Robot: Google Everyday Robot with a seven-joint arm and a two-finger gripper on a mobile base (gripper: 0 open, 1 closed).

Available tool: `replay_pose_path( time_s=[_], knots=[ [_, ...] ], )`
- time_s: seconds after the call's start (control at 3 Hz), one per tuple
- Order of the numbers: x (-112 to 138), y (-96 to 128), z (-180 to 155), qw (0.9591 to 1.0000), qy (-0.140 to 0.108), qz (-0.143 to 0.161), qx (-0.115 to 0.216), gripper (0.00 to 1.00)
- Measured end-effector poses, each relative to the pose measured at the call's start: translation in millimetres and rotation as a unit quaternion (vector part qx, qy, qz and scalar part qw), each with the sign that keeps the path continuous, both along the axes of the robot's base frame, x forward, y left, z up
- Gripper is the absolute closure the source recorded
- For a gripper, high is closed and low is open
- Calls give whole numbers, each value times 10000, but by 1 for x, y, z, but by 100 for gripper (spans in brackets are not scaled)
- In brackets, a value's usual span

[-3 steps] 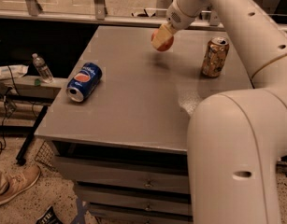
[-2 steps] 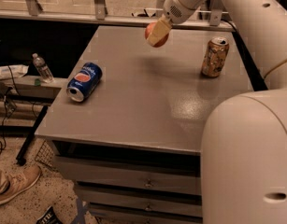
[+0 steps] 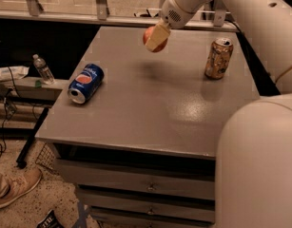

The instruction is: Move apple near pepsi can

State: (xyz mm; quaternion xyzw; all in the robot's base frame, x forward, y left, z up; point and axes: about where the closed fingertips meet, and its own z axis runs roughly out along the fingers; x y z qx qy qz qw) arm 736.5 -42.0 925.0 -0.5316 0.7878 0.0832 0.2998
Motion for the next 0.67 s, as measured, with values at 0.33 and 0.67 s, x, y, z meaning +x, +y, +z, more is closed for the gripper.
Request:
replay_pose_path(
  time_s=[0.33, 0.67],
  knots=[
    [-38, 22, -2, 9995, -44, 296, -57, 100],
    [-94, 60, -3, 9961, -97, 878, -87, 100]
  ],
)
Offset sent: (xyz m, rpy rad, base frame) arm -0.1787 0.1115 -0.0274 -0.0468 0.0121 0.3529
